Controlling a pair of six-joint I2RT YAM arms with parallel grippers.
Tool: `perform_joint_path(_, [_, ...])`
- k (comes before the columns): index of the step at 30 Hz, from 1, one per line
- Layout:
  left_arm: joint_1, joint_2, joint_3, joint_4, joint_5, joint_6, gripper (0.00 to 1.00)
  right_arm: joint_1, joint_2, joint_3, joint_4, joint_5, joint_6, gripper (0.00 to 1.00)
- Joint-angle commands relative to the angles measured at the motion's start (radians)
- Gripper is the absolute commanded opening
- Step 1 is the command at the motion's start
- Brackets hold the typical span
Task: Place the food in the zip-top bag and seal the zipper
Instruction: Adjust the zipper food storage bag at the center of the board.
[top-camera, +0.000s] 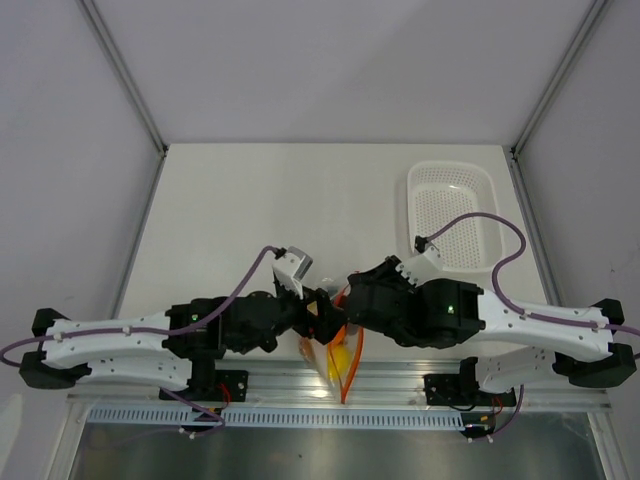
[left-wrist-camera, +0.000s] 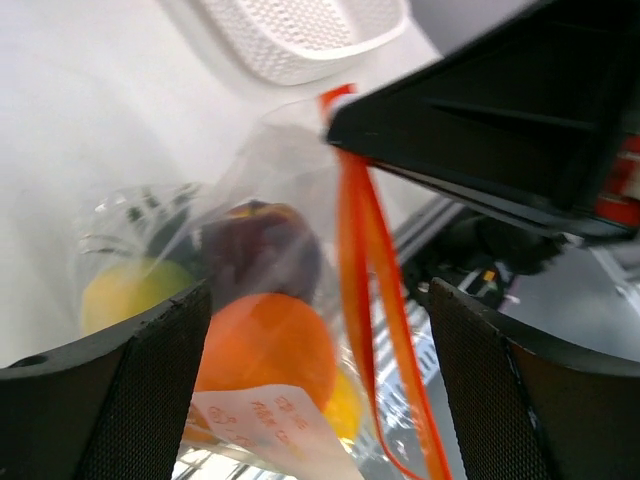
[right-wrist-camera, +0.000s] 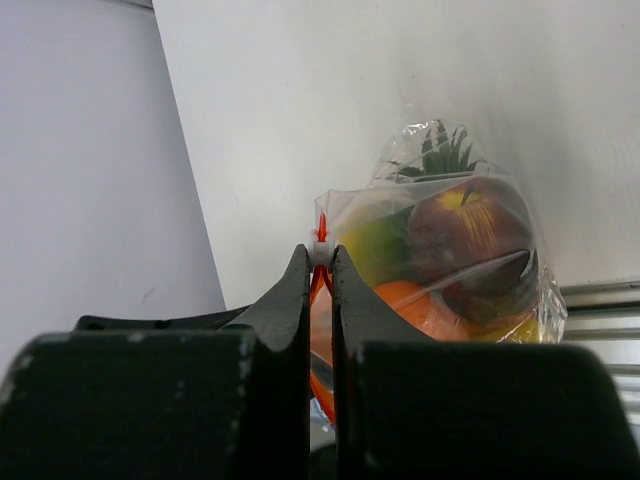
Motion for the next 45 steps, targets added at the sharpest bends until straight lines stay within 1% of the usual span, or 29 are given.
perform_joint_path(1, [-0.007,0.045,0.058,-0.100,-0.153,-0.132,0.89,0.019,-0.029,-0.004,-0.056,0.080,0.091,0.00])
perform_joint_path(6, [-0.007,0.094,0.072,-0.140,-0.188,-0.163,0.80,0.027,-0.044,-0.013,-0.040,0.094,0.074,0.00])
perform_joint_path(9, [-0.007,0.112,0.073,-0.144,-0.193,-0.160,0.65,0.027,-0.047,-0.014,-0.011,0.100,0.019,0.00])
perform_joint_path(10, [-0.006,0.117,0.075,-0.144,-0.190,-0.158,0.53,0.027,-0.050,-0.014,-0.002,0.104,-0.004,0.00])
perform_joint_path(12, [0.001,0.123,0.081,-0.147,-0.170,-0.146,0.40,0.028,-0.052,-0.014,0.010,0.112,-0.040,0.01])
perform_joint_path(13, [0.005,0.123,0.081,-0.147,-0.153,-0.140,0.25,0.027,-0.050,-0.014,0.015,0.115,-0.060,0.02])
perform_joint_path(14, [0.022,0.120,0.081,-0.142,-0.135,-0.131,0.19,0.025,-0.049,-0.008,0.027,0.124,-0.113,0.04])
perform_joint_path(16, [0.045,0.100,0.066,-0.127,-0.063,-0.117,0.04,0.017,-0.046,-0.001,0.065,0.121,-0.200,0.13])
perform_joint_path(17, [0.078,0.090,0.050,-0.115,-0.024,-0.108,0.01,0.011,-0.044,0.002,0.079,0.115,-0.295,0.17])
perform_joint_path(18, [0.097,0.059,0.036,-0.102,0.049,-0.095,0.01,0.002,-0.047,0.002,0.104,0.109,-0.366,0.25])
perform_joint_path(20, [0.147,0.019,-0.018,-0.032,0.129,-0.059,0.01,-0.009,-0.069,-0.007,0.190,0.077,-0.524,0.29])
perform_joint_path(21, [0.161,-0.001,-0.030,-0.015,0.167,-0.022,0.00,-0.015,-0.083,-0.019,0.214,0.066,-0.667,0.31])
perform_joint_path(22, [0.175,-0.037,-0.039,-0.006,0.218,-0.009,0.00,-0.024,-0.099,-0.025,0.249,0.057,-0.725,0.32])
perform_joint_path(23, [0.210,-0.053,-0.057,0.004,0.253,0.019,0.01,-0.030,-0.147,-0.039,0.278,0.031,-0.789,0.42])
perform_joint_path(24, [0.233,-0.067,-0.062,0.010,0.301,0.038,0.01,-0.038,-0.176,-0.057,0.321,0.006,-0.934,0.50])
perform_joint_path(25, [0.276,-0.087,-0.066,0.014,0.392,0.049,0.01,-0.064,-0.207,-0.103,0.408,-0.080,-1.007,0.58])
perform_joint_path(26, [0.296,-0.095,-0.074,0.011,0.428,0.069,0.00,-0.090,-0.237,-0.123,0.443,-0.147,-1.068,0.75])
perform_joint_path(27, [0.313,-0.098,-0.076,0.005,0.462,0.081,0.00,-0.123,-0.291,-0.135,0.467,-0.213,-1.124,0.82])
perform_joint_path(28, [0.329,-0.101,-0.074,-0.001,0.493,0.090,0.01,-0.160,-0.316,-0.148,0.483,-0.280,-1.205,0.85])
perform_joint_path(29, [0.358,-0.102,-0.076,-0.007,0.563,0.101,0.01,-0.235,-0.337,-0.154,0.487,-0.392,-1.237,0.93])
perform_joint_path(30, [0.372,-0.101,-0.079,-0.010,0.602,0.118,0.01,-0.274,-0.369,-0.160,0.489,-0.441,-1.273,0.99])
perform_joint_path(31, [0.398,-0.096,-0.082,-0.006,0.640,0.126,0.01,-0.359,-0.376,-0.160,0.478,-0.562,-1.329,0.99])
perform_joint_path(32, [0.410,-0.092,-0.082,-0.001,0.713,0.132,0.01,-0.402,-0.374,-0.154,0.468,-0.624,-1.351,0.99])
perform_joint_path(35, [0.445,-0.059,-0.088,0.017,0.810,0.150,0.01,-0.519,-0.334,-0.137,0.417,-0.820,-1.408,0.95])
perform_joint_path(38, [0.478,-0.030,-0.079,0.025,0.939,0.184,0.01,-0.530,-0.281,-0.133,0.369,-0.893,-1.495,0.85])
perform_joint_path(41, [0.549,-0.004,-0.067,-0.001,1.065,0.190,0.01,-0.529,-0.258,-0.136,0.340,-0.963,-1.555,0.81])
perform_joint_path(43, [0.606,0.011,-0.068,-0.015,1.163,0.192,0.00,-0.527,-0.265,-0.151,0.348,-1.015,-1.577,0.73])
perform_joint_path(44, [0.623,0.013,-0.066,-0.019,1.182,0.189,0.01,-0.526,-0.293,-0.162,0.358,-1.035,-1.594,0.59])
perform_joint_path(45, [0.637,0.013,-0.068,-0.019,1.200,0.187,0.00,-0.523,-0.310,-0.189,0.374,-1.057,-1.603,0.51])
